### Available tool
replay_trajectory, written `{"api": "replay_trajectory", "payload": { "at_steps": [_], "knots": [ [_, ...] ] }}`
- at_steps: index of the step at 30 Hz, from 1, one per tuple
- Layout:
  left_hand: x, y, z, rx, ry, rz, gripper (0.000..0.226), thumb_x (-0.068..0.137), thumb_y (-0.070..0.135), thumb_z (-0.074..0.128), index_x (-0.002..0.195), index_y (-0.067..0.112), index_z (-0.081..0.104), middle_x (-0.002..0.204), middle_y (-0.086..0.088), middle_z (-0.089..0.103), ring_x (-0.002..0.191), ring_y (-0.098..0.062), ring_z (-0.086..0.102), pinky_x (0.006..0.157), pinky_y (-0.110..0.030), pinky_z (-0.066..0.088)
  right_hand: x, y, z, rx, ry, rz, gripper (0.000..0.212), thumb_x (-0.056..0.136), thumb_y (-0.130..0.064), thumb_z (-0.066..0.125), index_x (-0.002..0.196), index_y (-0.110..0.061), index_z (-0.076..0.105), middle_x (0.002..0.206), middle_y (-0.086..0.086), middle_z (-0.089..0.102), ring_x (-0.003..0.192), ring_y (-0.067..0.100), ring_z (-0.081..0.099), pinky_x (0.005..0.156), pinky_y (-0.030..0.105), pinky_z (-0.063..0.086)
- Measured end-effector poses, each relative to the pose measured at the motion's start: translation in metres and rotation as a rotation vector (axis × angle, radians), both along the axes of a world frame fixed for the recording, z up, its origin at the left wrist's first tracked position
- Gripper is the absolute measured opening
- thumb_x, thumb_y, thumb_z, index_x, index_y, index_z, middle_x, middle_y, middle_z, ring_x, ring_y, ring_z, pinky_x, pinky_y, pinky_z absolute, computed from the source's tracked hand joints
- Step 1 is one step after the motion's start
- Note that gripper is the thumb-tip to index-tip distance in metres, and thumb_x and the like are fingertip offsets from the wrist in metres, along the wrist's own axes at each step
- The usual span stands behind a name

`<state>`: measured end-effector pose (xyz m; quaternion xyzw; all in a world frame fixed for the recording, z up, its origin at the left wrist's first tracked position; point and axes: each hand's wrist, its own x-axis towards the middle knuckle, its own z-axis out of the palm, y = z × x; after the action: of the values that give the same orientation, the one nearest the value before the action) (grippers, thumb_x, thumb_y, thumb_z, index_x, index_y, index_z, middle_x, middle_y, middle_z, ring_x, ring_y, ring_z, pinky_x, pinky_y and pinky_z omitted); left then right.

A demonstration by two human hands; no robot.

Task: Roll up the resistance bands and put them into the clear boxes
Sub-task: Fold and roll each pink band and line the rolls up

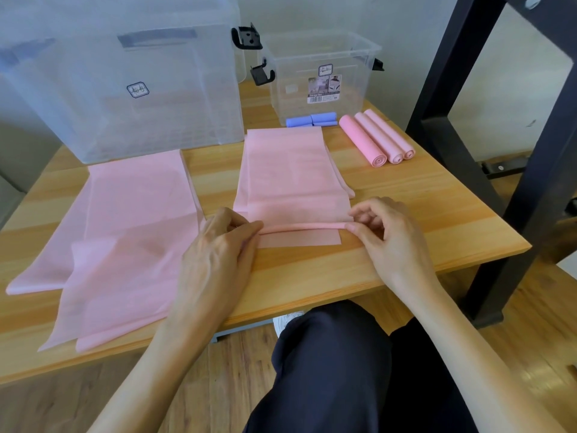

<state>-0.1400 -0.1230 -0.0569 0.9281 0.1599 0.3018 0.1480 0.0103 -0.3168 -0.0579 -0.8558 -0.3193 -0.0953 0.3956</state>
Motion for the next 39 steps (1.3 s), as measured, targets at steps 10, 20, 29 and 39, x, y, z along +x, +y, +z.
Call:
{"api": "replay_trajectory", "payload": {
  "at_steps": [10,20,29,39],
  "knots": [
    [0.002,0.000,0.004,-0.035,0.041,0.010,0.020,0.095,0.024,0.061,0.111,0.025,0.073,0.103,0.008,0.058,0.095,-0.022,0.059,0.061,-0.037,0.050,0.005,0.002,0.003,-0.071,-0.018,0.039,0.014,0.092,-0.023,0.065,0.100,-0.016,0.074,0.096,-0.008,0.054,0.095,0.011,0.047,0.079,0.025,0.039],
    [0.010,0.008,0.021,-0.390,0.069,-0.053,0.011,0.091,0.025,0.061,0.097,0.033,0.066,0.097,0.016,0.058,0.079,0.002,0.058,0.067,-0.014,0.043,0.008,-0.002,0.013,0.036,0.184,0.150,0.016,0.097,-0.021,0.057,0.100,-0.016,0.071,0.091,-0.007,0.059,0.084,0.005,0.051,0.068,0.010,0.039],
    [0.009,0.011,0.026,-0.607,0.013,-0.077,0.012,0.088,0.019,0.072,0.086,0.031,0.071,0.091,0.012,0.068,0.076,-0.004,0.064,0.064,-0.010,0.045,0.003,-0.004,0.014,0.139,0.287,0.184,0.014,0.082,-0.022,0.076,0.095,-0.022,0.073,0.084,-0.012,0.064,0.074,0.004,0.055,0.066,0.012,0.044],
    [0.014,0.021,0.028,-0.672,-0.004,-0.121,0.015,0.084,0.015,0.075,0.090,0.028,0.074,0.088,0.001,0.071,0.077,-0.014,0.063,0.072,-0.020,0.052,0.013,-0.001,0.015,0.221,0.388,0.208,0.006,0.080,-0.019,0.077,0.084,-0.023,0.076,0.082,-0.007,0.065,0.078,0.023,0.056,0.069,0.020,0.045]
  ]
}}
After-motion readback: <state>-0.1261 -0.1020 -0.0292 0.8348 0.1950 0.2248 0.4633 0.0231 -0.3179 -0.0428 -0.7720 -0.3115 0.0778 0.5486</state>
